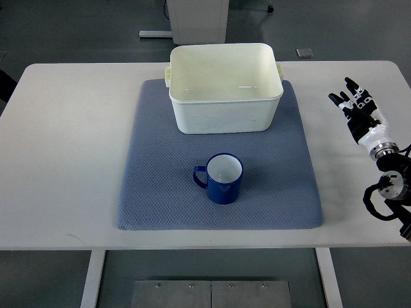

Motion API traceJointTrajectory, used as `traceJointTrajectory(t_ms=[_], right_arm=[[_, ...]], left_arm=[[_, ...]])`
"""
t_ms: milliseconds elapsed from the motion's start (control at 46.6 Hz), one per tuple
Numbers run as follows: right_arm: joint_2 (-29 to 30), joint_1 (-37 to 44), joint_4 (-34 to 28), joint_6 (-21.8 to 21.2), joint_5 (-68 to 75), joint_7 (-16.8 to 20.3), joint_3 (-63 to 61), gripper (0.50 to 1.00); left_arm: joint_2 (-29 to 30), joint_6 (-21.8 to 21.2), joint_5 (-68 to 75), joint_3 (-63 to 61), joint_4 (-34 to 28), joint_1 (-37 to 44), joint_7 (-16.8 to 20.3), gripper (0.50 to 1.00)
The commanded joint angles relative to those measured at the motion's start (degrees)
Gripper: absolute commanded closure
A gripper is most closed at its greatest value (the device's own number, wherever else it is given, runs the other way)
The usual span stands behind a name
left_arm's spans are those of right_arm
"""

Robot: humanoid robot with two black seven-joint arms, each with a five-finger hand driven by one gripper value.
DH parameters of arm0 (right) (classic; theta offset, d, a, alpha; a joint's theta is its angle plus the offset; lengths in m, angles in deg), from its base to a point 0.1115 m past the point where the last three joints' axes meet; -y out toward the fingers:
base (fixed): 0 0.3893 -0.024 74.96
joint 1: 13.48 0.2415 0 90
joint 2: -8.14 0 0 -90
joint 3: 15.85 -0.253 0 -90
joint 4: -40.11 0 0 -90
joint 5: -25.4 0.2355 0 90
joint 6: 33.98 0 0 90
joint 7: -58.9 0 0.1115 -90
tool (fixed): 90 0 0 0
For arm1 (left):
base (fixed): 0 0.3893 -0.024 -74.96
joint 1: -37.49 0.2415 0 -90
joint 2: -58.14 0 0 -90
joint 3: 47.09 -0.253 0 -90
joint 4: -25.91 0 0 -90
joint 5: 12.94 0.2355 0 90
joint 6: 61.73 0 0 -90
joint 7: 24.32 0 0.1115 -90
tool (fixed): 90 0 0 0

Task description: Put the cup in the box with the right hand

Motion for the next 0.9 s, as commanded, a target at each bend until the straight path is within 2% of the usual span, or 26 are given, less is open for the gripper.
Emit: traceJointTrajectory(t_ms=[0, 86, 193, 579, 751, 880], right_arm=[[-0.2, -0.1, -1.0, -0.2, -0.4, -0.2, 1.6, 0.5], [-2.4, -0.7, -4.2, 0.1, -1.0, -1.5, 3.5, 0.5], [-6.7, -1.8, -11.2, 0.4, -2.0, -4.3, 5.9, 0.5], [-24.1, -6.7, -35.8, 1.8, -4.1, -5.5, 6.0, 0.5], [-30.5, -10.0, -46.2, 6.4, -12.5, -6.7, 6.0, 0.5], [-33.0, -12.9, -50.0, 8.1, -18.1, -7.6, 6.0, 0.5]], left_arm=[[0.0, 0.0, 0.0, 0.0, 0.1, 0.0, 0.0, 0.5], [0.0, 0.0, 0.0, 0.0, 0.1, 0.0, 0.0, 0.5], [0.0, 0.0, 0.0, 0.0, 0.1, 0.0, 0.0, 0.5], [0.0, -0.1, 0.0, 0.0, 0.1, 0.0, 0.0, 0.5], [0.0, -0.1, 0.0, 0.0, 0.0, 0.0, -0.1, 0.5], [0.0, 0.0, 0.0, 0.0, 0.1, 0.0, -0.1, 0.5]])
